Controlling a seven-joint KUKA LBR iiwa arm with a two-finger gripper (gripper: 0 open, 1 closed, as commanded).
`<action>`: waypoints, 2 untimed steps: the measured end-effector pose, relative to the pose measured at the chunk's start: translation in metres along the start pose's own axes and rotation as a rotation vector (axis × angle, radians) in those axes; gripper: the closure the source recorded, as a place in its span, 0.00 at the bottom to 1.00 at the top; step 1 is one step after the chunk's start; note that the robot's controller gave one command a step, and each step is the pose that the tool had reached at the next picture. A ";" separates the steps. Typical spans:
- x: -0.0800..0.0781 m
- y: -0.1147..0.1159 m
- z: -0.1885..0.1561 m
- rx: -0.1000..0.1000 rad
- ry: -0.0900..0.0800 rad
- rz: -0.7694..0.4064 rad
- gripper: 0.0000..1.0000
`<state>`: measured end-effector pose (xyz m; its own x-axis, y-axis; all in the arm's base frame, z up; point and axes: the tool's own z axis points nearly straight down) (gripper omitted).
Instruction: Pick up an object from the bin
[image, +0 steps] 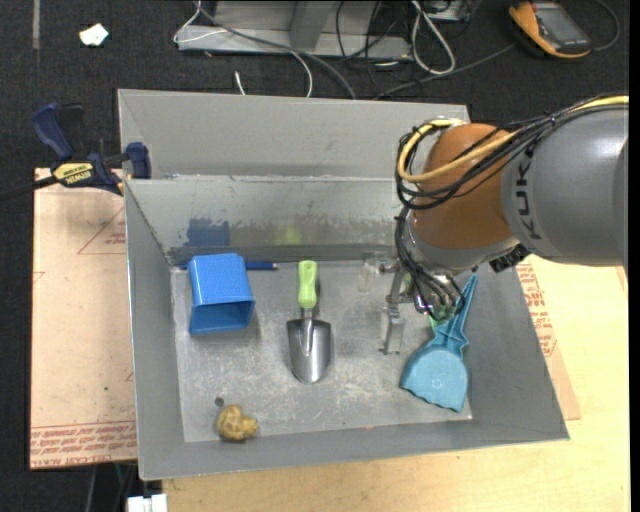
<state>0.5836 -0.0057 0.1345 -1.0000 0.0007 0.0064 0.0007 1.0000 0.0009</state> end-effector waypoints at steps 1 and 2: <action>-0.002 0.000 -0.005 0.000 -0.007 0.000 0.00; 0.004 -0.050 0.019 0.000 -0.007 -0.160 0.00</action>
Offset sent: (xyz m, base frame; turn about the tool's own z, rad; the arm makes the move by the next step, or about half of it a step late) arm -0.0186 -0.1471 -0.0645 -0.4493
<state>0.5792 -0.0561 0.1156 -0.9873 -0.1590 -0.0011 -0.1590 0.9873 0.0010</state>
